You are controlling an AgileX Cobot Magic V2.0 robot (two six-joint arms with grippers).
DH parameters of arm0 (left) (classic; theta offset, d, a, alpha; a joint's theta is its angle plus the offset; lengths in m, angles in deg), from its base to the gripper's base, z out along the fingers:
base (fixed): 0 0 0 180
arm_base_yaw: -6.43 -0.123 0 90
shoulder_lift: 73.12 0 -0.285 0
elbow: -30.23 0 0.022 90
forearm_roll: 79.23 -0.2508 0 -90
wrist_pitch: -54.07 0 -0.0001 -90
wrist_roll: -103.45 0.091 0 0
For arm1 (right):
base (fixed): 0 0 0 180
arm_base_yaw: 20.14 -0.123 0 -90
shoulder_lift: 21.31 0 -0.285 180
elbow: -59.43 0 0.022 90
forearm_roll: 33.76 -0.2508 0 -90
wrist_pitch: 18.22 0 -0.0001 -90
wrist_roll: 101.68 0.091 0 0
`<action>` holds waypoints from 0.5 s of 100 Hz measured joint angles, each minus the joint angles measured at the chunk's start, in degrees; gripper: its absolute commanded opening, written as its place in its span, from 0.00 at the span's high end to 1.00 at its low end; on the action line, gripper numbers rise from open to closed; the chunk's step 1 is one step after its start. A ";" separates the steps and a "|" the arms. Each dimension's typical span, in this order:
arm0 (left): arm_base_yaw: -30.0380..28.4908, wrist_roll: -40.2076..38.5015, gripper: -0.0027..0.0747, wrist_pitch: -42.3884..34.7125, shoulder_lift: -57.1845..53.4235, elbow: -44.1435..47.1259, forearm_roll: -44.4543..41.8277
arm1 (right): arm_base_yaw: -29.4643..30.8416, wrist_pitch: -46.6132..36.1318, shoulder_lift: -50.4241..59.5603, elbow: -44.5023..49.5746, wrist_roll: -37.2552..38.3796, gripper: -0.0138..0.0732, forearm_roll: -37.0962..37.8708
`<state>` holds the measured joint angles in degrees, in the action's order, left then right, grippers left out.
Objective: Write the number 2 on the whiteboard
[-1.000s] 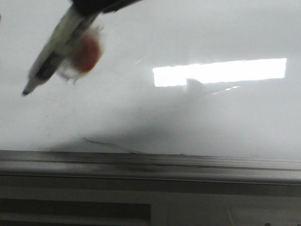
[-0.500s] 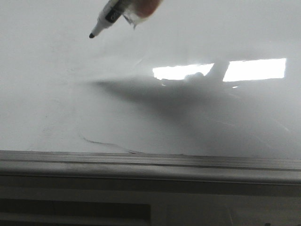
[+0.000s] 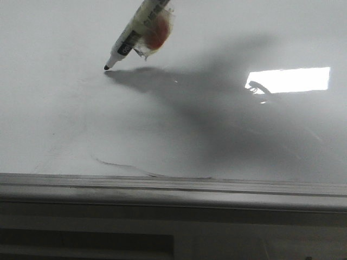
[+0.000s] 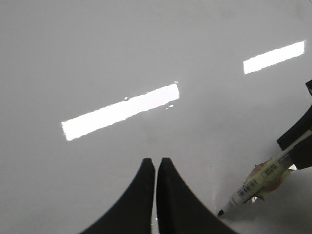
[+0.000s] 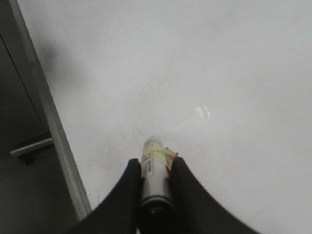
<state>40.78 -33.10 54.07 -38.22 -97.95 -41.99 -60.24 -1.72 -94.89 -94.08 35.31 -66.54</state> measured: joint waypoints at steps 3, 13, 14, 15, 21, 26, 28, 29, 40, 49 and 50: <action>0.00 -0.10 0.99 0.00 0.00 0.00 0.00 | 0.32 0.00 -0.28 -0.24 0.00 0.92 0.11; 0.00 -0.10 0.99 0.00 0.00 0.00 0.11 | 2.79 0.28 -0.49 -1.72 0.00 0.92 0.11; 0.00 -0.10 0.99 0.00 0.00 0.00 0.09 | 3.00 0.28 -0.49 -1.86 0.00 0.92 0.11; 0.00 -0.10 0.99 0.00 0.00 0.00 0.09 | 3.21 0.46 -0.49 -2.12 0.00 0.92 0.11; 0.00 -0.10 0.99 0.00 0.00 0.00 0.13 | 5.39 1.48 -0.49 -3.27 0.00 0.92 0.11; 0.00 -0.10 0.99 0.00 0.00 0.00 0.22 | 7.20 2.97 -0.20 -4.32 0.08 0.92 0.00; 0.00 -0.10 0.99 0.00 0.00 0.00 0.22 | 7.96 3.66 -0.03 -4.51 0.08 0.92 0.00; 0.00 -0.10 0.99 0.00 0.00 0.00 0.22 | 8.22 3.88 0.23 -4.68 0.08 0.92 0.00; 0.00 -0.10 0.99 0.00 0.00 0.00 0.22 | 11.87 8.47 2.29 -4.93 0.23 0.91 -0.12; 0.00 -0.12 0.99 0.00 0.00 0.00 0.22 | 13.10 10.76 4.33 -3.74 0.87 0.90 0.16; 0.00 -0.12 0.99 0.00 0.00 0.00 0.22 | 13.20 10.89 4.61 -3.39 1.01 0.90 0.27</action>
<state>40.78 -33.22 54.07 -38.22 -97.95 -41.77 -47.04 9.17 -90.28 -97.47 36.32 -66.28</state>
